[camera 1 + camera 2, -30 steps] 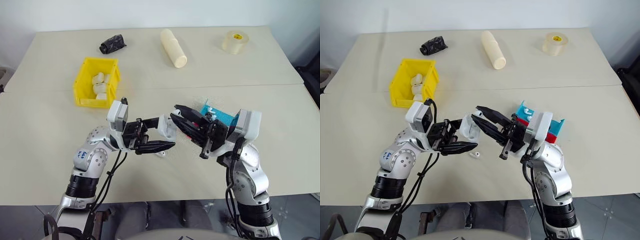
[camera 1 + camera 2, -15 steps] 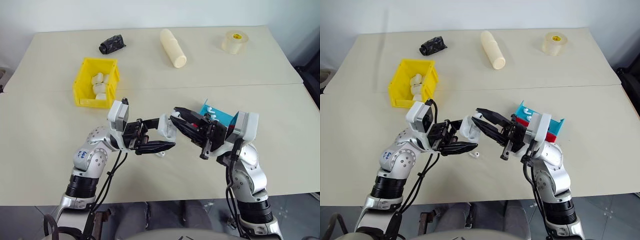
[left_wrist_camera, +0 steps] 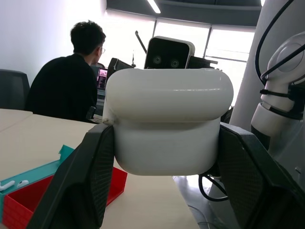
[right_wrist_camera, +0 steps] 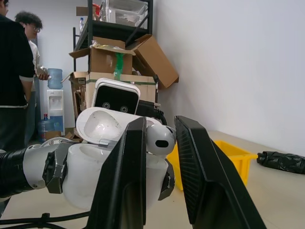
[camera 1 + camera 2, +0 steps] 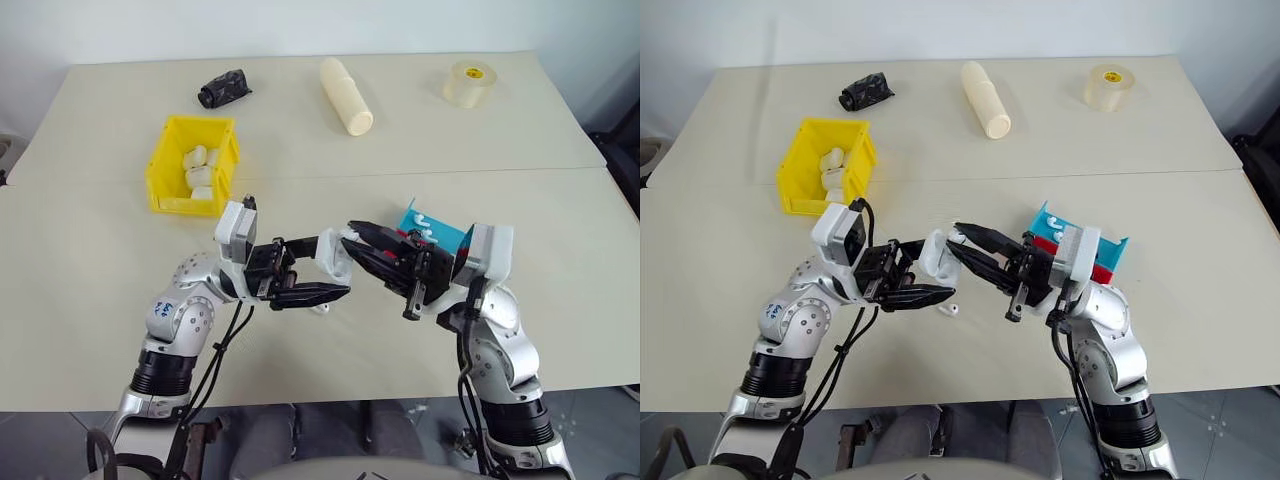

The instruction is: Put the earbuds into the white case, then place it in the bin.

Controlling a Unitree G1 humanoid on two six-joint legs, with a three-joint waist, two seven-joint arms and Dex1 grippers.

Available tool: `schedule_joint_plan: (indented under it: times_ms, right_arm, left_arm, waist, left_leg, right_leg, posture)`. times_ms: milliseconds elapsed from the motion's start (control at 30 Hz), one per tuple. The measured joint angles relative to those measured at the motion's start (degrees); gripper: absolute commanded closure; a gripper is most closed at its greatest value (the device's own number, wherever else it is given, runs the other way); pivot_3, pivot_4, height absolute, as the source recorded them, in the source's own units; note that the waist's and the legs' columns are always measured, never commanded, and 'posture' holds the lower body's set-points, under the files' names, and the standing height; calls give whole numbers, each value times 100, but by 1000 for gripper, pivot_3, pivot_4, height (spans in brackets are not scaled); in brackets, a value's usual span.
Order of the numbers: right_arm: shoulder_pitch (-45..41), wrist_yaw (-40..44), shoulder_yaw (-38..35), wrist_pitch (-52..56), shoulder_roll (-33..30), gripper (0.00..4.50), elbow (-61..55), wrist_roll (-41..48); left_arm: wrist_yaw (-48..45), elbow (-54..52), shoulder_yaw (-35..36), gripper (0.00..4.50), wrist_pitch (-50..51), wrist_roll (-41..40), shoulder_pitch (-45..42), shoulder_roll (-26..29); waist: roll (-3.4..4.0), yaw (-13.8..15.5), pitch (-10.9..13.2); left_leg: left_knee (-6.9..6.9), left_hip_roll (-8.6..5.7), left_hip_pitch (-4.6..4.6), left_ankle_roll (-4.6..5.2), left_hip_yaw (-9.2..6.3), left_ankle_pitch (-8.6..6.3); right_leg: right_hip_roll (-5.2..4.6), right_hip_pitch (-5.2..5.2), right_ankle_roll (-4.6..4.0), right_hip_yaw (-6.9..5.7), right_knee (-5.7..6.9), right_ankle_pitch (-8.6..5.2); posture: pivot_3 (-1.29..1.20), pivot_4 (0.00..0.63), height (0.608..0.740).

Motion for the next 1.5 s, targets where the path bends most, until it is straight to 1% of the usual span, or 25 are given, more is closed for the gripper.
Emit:
schedule_joint_plan:
  times_ms: [233, 500, 700, 867, 1033, 1500]
  right_arm:
    - [-297, -90, -36, 204, -188, 3591, -167, 65]
    - [-479, -192, -263, 465, -482, 3591, -460, 318]
    - [-266, -79, -270, 809, -921, 3591, -736, 508]
    - [-176, -46, -248, 843, -955, 3591, -739, 461]
    - [-191, -11, -47, 760, -943, 3591, -681, 136]
    - [-350, 139, 36, 710, -983, 3591, -584, -190]
  left_arm:
    - [-210, 23, -48, 1702, -493, 333, 0, 11]
    - [-276, 96, -66, 1702, -682, 487, 0, 19]
    - [-276, 283, -64, 1702, -689, 505, 0, 16]
    - [-334, 309, -67, 1702, -768, 533, 0, 10]
    - [-457, 500, -78, 1702, -855, 576, -1, 10]
    - [-380, 272, -90, 1702, -645, 577, 2, 137]
  waist:
    - [0, 3, 0]
    - [0, 5, 0]
    - [-1, 12, 0]
    - [-1, 7, 0]
    - [-1, 9, 0]
    - [-1, 10, 0]
  left_leg:
    - [0, 0, -1, 0, 0, 0]
    - [0, 0, -1, 0, 0, 0]
    - [-1, 0, -2, 0, 0, 0]
    - [0, 1, -2, 0, 0, 0]
    - [0, 0, -2, 0, 0, 0]
    - [0, 0, -2, 0, 0, 0]
  right_leg:
    - [0, 0, 0, 0, -2, 0]
    - [-1, 1, 0, -1, -2, 0]
    - [-1, 1, 0, -2, -4, 0]
    - [-1, 1, 0, -2, -3, 0]
    - [-1, 1, 0, -2, -4, 0]
    - [-2, 1, 0, -1, -4, 0]
  posture:
    - [0, 150, 740]
    - [0, 150, 740]
    - [0, 150, 740]
    - [0, 150, 740]
    - [0, 150, 740]
    - [0, 150, 740]
